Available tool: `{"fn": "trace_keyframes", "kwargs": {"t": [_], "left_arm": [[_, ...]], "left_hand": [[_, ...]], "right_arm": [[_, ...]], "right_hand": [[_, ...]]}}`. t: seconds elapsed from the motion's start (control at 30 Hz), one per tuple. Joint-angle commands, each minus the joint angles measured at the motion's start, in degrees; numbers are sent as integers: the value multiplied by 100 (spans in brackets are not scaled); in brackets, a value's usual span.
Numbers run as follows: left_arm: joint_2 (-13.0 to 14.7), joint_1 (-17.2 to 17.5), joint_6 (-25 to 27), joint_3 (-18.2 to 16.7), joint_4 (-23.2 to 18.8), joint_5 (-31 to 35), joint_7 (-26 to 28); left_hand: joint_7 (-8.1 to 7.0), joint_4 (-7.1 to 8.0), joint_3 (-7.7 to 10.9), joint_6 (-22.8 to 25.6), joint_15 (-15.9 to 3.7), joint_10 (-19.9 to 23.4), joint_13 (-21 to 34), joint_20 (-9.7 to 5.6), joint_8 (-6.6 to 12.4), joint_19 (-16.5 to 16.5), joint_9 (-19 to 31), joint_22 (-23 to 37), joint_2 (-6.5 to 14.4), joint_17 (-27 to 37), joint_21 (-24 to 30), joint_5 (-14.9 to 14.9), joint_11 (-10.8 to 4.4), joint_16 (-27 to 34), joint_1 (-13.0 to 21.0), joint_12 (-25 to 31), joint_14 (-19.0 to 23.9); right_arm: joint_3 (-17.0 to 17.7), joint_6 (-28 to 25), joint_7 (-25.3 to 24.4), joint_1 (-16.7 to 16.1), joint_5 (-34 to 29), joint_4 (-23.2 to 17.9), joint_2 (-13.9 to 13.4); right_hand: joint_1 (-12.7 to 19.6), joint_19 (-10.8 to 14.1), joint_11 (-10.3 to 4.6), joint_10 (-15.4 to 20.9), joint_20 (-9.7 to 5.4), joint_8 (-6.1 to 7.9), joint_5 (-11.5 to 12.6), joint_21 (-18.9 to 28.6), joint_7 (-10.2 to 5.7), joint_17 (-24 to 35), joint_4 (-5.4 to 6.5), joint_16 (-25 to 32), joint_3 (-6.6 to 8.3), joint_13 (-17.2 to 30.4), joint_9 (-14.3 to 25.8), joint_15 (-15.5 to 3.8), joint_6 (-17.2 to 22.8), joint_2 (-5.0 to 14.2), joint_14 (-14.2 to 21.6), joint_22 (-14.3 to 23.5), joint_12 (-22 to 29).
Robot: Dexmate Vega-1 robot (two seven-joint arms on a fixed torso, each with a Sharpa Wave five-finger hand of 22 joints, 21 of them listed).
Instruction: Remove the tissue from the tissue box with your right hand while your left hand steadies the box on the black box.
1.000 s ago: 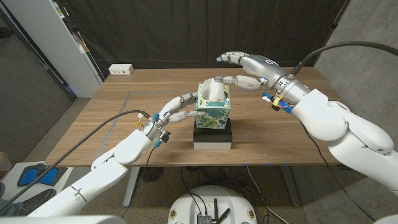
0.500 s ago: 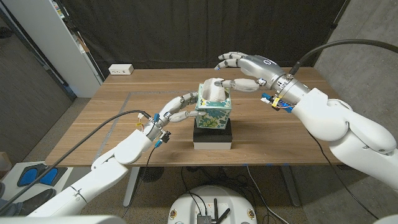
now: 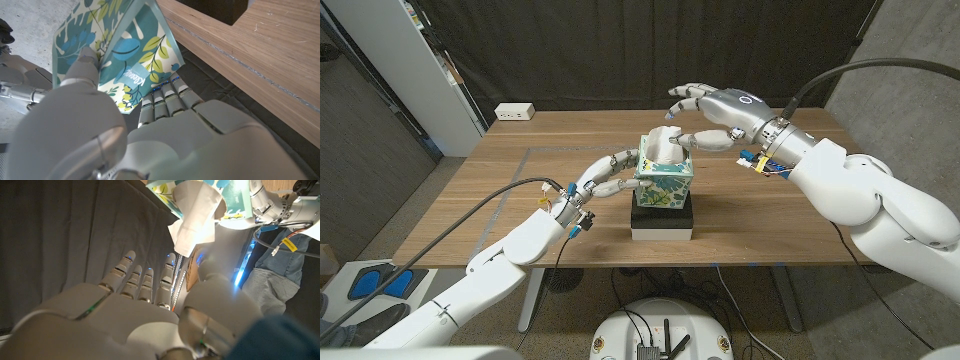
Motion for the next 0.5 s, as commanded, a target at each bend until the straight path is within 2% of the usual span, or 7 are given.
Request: {"fn": "trace_keyframes", "kwargs": {"t": [0.03,0.27,0.5], "left_arm": [[13,18,44,5,-35,-12,-25],[3,7,80,29,-38,-16,-29],[-11,-20,67,55,-24,1,-32]], "left_hand": [[-94,29,3,129,-95,67,31,-15,37,36,7,18,40,35,4,36,5,-13,8,-10,59],[-92,28,-1,134,-97,62,35,-13,34,38,7,18,47,35,4,37,-2,-15,11,-19,64],[-90,30,-9,143,-104,75,39,-12,32,36,7,18,51,37,3,37,-3,-13,9,-20,73]], "right_arm": [[-30,-98,249,71,-125,-52,-63],[46,-38,318,44,-45,-44,-106],[71,-55,416,47,-8,-49,-135]], "right_hand": [[127,-40,17,-45,-4,90,75,4,21,1,18,-33,46,5,46,27,125,-14,-47,7,-18],[196,-67,16,-83,11,258,129,1,-30,-9,74,-26,47,1,131,51,414,-57,-90,7,-17],[221,-90,23,-98,27,334,152,-2,15,-9,90,-17,42,0,180,65,520,-80,-107,7,-15]]}}
